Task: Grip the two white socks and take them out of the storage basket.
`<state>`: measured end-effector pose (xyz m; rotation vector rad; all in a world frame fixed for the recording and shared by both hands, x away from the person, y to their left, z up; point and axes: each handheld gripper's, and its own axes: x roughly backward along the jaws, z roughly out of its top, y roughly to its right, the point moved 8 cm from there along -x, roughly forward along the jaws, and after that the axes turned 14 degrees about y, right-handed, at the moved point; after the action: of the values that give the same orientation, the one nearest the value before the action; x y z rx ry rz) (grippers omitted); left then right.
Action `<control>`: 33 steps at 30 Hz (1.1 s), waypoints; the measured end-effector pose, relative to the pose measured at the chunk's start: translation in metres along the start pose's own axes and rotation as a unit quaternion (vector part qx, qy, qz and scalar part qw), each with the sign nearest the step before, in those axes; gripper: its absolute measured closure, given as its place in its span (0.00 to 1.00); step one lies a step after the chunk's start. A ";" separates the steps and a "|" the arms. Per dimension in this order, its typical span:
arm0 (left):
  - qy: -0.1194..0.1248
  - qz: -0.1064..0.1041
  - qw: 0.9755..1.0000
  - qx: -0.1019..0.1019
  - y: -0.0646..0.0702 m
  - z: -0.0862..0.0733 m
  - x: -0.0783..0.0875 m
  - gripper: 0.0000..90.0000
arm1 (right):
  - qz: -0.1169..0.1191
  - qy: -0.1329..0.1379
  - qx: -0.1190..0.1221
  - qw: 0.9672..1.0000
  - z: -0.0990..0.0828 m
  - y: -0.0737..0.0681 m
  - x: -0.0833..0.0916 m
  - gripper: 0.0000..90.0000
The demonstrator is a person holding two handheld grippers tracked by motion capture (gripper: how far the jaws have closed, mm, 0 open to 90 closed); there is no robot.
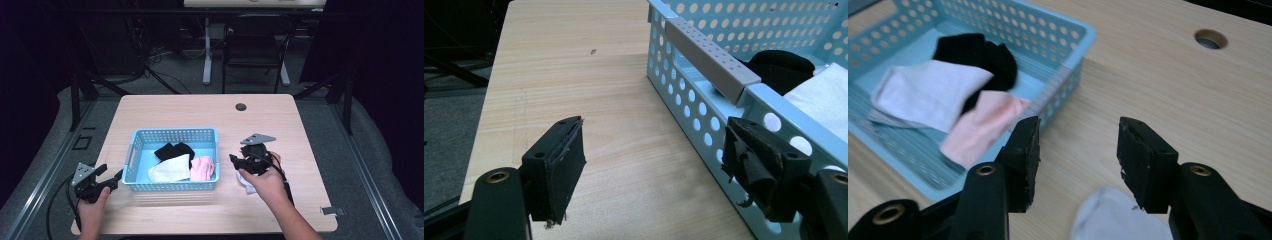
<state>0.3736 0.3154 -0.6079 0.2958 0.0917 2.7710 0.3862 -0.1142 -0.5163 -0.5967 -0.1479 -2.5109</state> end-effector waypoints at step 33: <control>0.002 0.000 1.000 0.003 -0.001 0.000 0.000 0.27 | 0.107 -0.164 -0.049 0.979 0.020 -0.093 -0.101 0.70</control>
<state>0.3744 0.3166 -0.6077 0.2922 0.1003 2.7713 0.4195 0.0176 -0.5416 -1.0110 -0.0774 -2.2075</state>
